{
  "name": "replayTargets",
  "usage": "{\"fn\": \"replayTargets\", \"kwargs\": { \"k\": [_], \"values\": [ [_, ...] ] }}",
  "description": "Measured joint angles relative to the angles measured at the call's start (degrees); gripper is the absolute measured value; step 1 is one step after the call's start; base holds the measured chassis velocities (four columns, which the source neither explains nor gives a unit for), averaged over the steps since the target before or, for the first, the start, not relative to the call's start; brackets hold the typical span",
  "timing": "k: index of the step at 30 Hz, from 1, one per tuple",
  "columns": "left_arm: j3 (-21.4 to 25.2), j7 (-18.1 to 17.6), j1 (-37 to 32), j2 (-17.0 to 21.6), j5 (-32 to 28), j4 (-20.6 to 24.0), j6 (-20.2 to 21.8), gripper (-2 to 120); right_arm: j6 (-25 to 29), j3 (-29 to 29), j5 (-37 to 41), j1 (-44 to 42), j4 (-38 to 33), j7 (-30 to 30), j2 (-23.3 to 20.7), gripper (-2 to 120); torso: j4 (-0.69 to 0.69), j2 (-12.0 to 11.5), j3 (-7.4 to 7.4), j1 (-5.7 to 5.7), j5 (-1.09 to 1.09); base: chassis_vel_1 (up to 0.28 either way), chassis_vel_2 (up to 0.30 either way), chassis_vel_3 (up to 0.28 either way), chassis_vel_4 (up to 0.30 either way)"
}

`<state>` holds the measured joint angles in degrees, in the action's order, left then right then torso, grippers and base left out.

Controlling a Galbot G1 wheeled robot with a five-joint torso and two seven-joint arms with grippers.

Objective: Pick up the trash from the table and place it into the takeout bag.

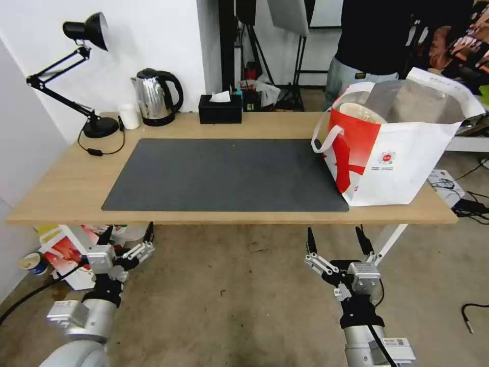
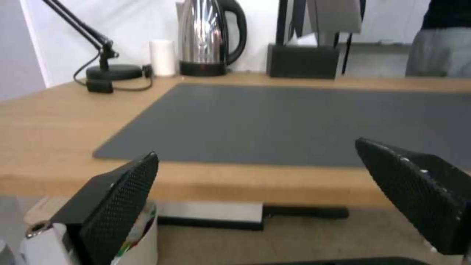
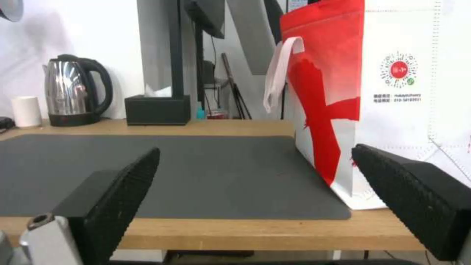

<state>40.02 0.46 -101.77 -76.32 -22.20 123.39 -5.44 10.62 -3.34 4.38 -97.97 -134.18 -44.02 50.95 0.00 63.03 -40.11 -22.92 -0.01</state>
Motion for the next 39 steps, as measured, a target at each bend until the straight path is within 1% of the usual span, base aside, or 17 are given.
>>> {"fn": "replayTargets", "kwargs": {
  "k": [2, 7, 13, 16, 24, 39],
  "values": [
    [-0.69, -0.29, 0.32, -0.55, 1.31, -1.18, -0.85, 100, 0.00, 0.00, 0.00, 0.00, 0.00, 0.00, 0.00, 100, -0.01, 0.00, 0.00, 0.00, 0.00, 0.000, 0.000, 0.000, 0.000],
    [-1.16, -0.31, 1.09, -1.00, 1.83, -2.61, -1.66, 100, 0.00, 0.00, 0.00, 0.00, 0.00, 0.00, 0.00, 100, -0.01, 0.00, 0.00, 0.00, 0.00, 0.000, 0.000, 0.000, 0.000],
    [-1.37, -0.30, 1.25, -1.30, 1.72, -2.92, -2.33, 100, 0.00, 0.00, 0.00, 0.00, 0.00, 0.00, 0.00, 100, 0.00, 0.00, 0.00, 0.00, 0.01, 0.000, 0.000, 0.000, 0.000],
    [-1.71, -0.03, 1.90, -1.65, 2.17, -3.17, -3.30, 100, 0.00, 0.00, 0.00, 0.00, 0.00, 0.00, 0.00, 100, 0.00, 0.00, 0.00, 0.00, 0.01, 0.000, 0.000, 0.000, 0.000],
    [-1.38, 0.55, 2.99, -1.33, 2.32, -3.56, -4.92, 100, 0.00, 0.00, 0.00, 0.00, 0.00, 0.00, 0.00, 100, 0.00, 0.00, 0.00, 0.00, 0.01, 0.000, 0.000, 0.000, 0.000],
    [-1.38, 0.84, 3.19, -0.70, 2.14, -4.28, -5.27, 100, 0.00, 0.00, 0.00, 0.00, 0.00, 0.00, 0.00, 100, 0.00, 0.00, 0.00, 0.00, 0.01, 0.000, 0.000, 0.000, 0.000]
  ]
}}
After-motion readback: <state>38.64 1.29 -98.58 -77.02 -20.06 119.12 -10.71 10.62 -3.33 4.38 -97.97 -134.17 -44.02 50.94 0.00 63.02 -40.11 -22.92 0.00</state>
